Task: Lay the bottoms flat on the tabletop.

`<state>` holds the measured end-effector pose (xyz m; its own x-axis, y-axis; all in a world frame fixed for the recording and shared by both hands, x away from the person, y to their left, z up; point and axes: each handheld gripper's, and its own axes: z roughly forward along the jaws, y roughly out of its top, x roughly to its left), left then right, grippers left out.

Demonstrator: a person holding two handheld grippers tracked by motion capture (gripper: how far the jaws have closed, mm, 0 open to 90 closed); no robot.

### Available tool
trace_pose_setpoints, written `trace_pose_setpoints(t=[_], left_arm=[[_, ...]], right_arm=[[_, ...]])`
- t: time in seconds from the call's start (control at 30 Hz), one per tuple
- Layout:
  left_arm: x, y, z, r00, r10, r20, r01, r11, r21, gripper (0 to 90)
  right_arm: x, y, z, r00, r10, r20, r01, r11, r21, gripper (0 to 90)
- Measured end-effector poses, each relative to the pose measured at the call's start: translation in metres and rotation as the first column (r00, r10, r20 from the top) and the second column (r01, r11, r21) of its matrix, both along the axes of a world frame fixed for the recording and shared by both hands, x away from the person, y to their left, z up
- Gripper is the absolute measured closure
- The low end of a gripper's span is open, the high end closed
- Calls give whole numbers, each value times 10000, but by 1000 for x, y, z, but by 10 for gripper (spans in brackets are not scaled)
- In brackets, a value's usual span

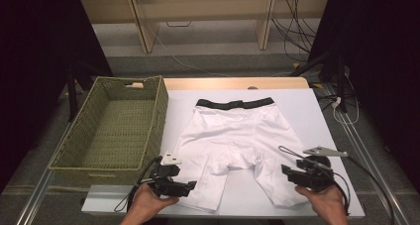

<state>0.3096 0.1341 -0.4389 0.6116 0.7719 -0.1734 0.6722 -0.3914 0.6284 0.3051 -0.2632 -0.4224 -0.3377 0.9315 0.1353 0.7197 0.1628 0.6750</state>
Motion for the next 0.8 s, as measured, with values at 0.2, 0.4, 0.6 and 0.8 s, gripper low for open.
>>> trace_pose_setpoints(t=[0.2,0.4,0.6,0.8], left_arm=[[-2,6,2,10000,-30,39,31,9997,-231,248],[-4,8,5,9999,-60,80,62,9994,-335,237],[-4,9,6,9999,-86,147,91,9995,-307,235],[-3,11,6,9999,-34,151,39,9995,-304,234]], right_arm=[[-3,49,-3,9928,1199,-21,-1198,9927,105,407],[-2,87,-11,9773,2100,-269,-2101,9777,8,414],[-4,128,-30,9446,3158,-895,-3180,9480,-107,445],[-11,158,-43,9099,3958,-1242,-4023,9150,-312,500]])
